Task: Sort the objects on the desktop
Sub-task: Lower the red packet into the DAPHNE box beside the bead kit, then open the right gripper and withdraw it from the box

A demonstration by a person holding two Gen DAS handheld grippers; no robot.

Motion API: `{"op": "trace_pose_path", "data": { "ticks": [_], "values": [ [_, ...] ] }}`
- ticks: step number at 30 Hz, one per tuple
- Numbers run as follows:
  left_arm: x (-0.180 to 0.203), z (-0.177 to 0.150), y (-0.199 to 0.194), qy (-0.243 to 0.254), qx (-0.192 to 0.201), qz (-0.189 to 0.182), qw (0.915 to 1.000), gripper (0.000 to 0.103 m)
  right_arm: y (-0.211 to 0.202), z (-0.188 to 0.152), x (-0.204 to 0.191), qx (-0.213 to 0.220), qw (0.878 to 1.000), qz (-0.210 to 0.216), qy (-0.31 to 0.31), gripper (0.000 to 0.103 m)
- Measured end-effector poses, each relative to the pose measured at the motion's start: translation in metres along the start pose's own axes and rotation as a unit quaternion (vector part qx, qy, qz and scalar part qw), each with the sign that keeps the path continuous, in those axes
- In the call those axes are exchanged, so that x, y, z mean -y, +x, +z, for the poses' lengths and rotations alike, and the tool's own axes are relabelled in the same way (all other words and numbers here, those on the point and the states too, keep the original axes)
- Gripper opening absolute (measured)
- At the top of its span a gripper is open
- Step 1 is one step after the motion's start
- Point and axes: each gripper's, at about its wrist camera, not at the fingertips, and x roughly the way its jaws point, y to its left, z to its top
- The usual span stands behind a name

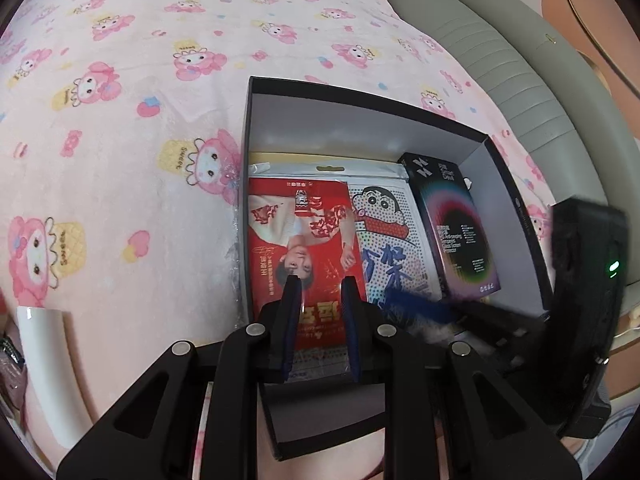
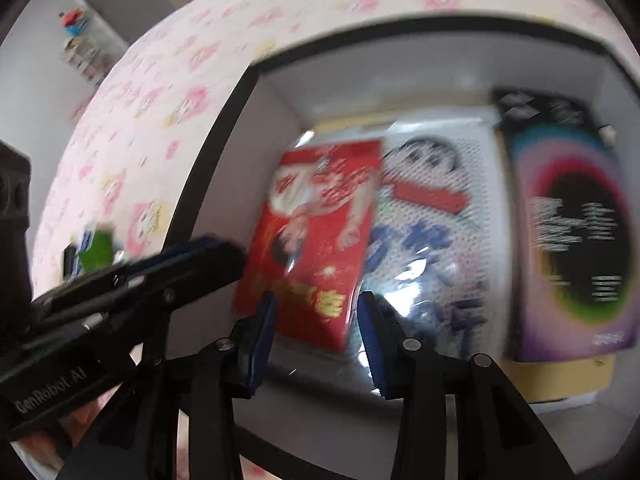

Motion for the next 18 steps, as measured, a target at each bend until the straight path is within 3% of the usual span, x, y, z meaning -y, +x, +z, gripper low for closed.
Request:
{"op": "trace_pose_path", "data": {
  "ticks": [3,6,9,11,14,18],
  "values": [
    [-0.001,0.0,0.0,-0.002,0.002,-0.001,1.0,0.02,-0.007,0.001,0.003,0.021,0.998,-0.055,0.0,0.037],
    [0.003,0.0,0.002,0.009,0.003,0.009,0.9999,0.02,0.006,-0.004,0.004,-0.018,0.999,-0.036,0.003,0.037],
    [0.007,-0.002,0.003,0.017,0.003,0.015,0.9997,0.02,-0.001,-0.008,-0.004,-0.008,1.0,-0.015,-0.014,0.037],
    [0.009,-0.005,0.0,0.023,0.008,0.018,0.9996,0.022,-0.011,-0.012,-0.003,0.007,1.0,-0.017,-0.008,0.037],
    [0.015,-0.01,-0.013,0.034,0.025,0.023,0.9989,0.024,-0.034,-0.023,-0.003,0.047,0.997,-0.06,-0.017,0.037],
    [0.036,-0.02,-0.05,0.074,0.069,0.046,0.9938,0.025,-0.07,-0.039,-0.006,0.091,0.995,-0.048,-0.015,0.037]
  ]
}}
